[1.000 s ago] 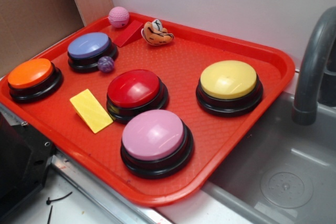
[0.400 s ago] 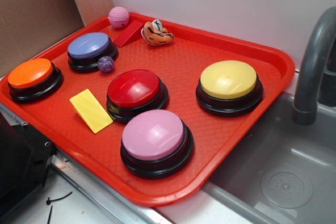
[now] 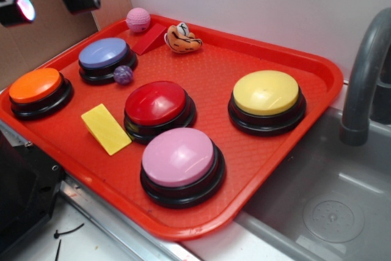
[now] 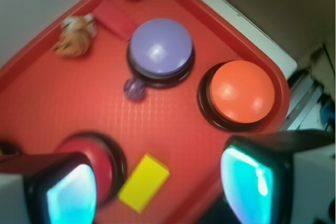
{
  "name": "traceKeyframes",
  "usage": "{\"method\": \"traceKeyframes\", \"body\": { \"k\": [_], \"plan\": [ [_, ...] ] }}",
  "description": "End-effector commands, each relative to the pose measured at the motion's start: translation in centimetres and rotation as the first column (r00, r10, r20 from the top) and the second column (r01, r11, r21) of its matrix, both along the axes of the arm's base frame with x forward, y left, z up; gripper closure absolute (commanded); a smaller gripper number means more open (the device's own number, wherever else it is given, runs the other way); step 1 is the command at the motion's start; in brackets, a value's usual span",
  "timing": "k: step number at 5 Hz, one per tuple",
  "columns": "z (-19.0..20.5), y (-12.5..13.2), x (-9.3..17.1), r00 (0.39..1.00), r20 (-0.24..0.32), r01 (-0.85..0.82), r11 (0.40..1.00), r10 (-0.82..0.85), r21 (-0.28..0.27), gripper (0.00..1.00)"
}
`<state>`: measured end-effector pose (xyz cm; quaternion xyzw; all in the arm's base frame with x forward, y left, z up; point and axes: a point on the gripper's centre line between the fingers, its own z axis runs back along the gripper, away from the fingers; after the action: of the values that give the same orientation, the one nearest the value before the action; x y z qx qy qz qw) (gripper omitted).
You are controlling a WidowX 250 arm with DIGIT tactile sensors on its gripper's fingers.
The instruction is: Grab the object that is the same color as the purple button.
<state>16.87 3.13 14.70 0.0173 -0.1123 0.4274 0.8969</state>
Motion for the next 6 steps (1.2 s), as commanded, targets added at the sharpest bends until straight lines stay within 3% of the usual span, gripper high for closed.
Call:
{"method": "traceKeyframes", "body": {
  "k": [1, 2, 3, 6],
  "plan": [
    [-4.5, 1.6, 3.2, 0.948, 0.139, -0.282, 0.959, 0.285, -0.039, 0.00],
    [-6.5, 1.8, 4.2, 0.936, 0.121, -0.328, 0.944, 0.330, -0.039, 0.00],
    [-8.0, 1.9, 5.1, 0.932, 0.123, -0.345, 0.939, 0.341, 0.009, 0.00],
    [-11.4, 2.3, 6.5, 0.930, 0.107, -0.356, 0.934, 0.352, 0.024, 0.00]
  ]
}}
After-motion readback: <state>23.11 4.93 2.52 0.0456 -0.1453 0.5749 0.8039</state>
